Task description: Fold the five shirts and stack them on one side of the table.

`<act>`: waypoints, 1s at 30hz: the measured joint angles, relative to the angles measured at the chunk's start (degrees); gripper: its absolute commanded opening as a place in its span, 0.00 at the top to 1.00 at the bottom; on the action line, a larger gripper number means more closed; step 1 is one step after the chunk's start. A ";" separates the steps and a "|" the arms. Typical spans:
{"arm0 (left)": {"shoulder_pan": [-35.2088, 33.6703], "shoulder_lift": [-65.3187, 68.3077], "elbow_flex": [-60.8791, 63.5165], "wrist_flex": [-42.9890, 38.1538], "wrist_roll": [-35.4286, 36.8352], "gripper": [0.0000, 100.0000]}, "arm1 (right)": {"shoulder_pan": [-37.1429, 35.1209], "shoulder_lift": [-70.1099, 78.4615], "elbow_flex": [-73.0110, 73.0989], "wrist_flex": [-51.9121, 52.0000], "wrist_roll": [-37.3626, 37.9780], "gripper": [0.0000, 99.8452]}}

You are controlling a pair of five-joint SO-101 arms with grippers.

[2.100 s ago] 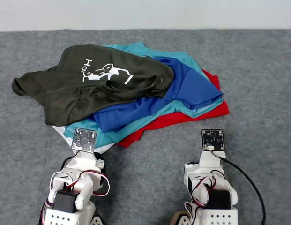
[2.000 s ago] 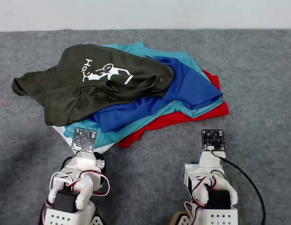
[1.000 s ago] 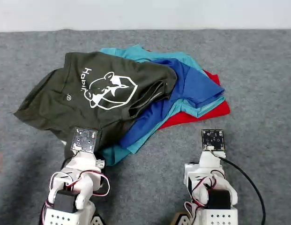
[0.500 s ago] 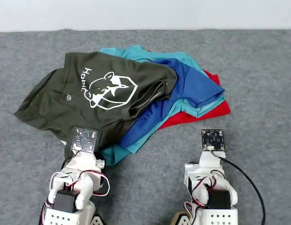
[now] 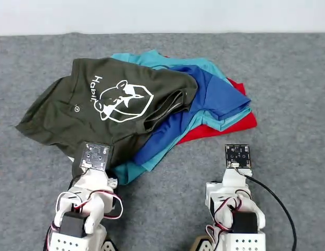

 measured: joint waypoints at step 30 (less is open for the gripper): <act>5.27 0.00 -3.78 0.00 -19.43 0.99 | 0.00 0.00 0.00 0.00 0.00 0.99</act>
